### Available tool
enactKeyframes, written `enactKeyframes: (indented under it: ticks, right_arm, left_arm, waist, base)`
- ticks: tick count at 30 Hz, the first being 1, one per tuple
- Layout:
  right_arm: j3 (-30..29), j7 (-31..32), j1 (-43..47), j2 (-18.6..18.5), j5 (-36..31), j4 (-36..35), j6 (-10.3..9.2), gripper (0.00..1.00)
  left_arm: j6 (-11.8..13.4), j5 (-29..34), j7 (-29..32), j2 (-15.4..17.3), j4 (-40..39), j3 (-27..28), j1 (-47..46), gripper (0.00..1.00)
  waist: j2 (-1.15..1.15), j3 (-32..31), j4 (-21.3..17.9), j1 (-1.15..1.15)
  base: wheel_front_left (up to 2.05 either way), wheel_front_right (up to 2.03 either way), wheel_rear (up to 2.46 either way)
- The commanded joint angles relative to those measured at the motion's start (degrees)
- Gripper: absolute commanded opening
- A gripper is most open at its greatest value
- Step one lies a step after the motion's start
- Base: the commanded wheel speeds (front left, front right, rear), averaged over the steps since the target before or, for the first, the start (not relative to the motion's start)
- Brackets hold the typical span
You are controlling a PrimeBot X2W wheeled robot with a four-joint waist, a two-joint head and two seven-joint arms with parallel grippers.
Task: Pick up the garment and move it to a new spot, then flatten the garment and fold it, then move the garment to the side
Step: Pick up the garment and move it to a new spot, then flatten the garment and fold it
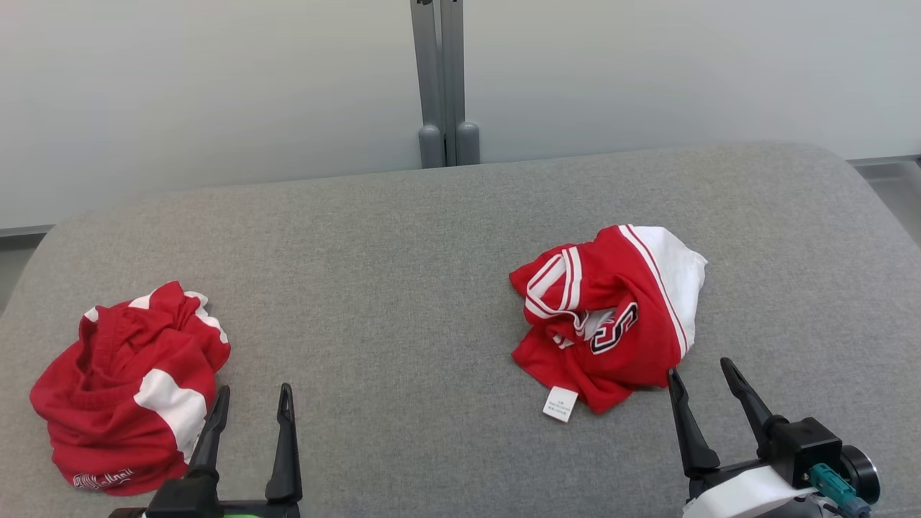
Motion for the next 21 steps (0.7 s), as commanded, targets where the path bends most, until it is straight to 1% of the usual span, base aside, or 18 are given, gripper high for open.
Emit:
enactKeyframes:
  ticks: [1, 5, 10, 21]
  right_arm:
    - [0.2, 0.0, 0.8, -0.1, 0.4, 0.1, -0.1, 1.0]
    - [0.3, 0.0, -0.1, -0.1, 0.5, 0.1, -0.1, 1.0]
    - [0.4, 0.0, -0.5, -0.1, 0.2, 0.1, -0.1, 1.0]
    - [0.7, 0.0, -0.3, -0.1, 0.5, -0.3, -0.1, 1.0]
  left_arm:
    - [-0.5, 0.1, 0.0, -0.1, 0.0, 0.4, 1.3, 1.0]
    - [-1.4, 0.5, 0.0, -0.3, -0.4, 1.0, 1.3, 1.0]
    - [-1.9, 0.2, 0.0, -0.3, -0.5, 0.5, 2.0, 1.0]
    - [-1.8, -0.6, 0.0, -0.3, 0.0, -0.4, 1.6, 1.0]
  waist:
    - [0.0, -0.7, 0.2, 0.0]
    - [0.0, -0.9, -0.3, 0.0]
    - [0.0, -1.1, -0.8, 0.0]
    - [0.0, -0.5, -0.6, 0.0]
  base:
    - [0.0, 0.0, 0.0]
    - [0.0, 0.0, 0.0]
    - [0.0, 0.0, 0.0]
    - [0.0, 0.0, 0.0]
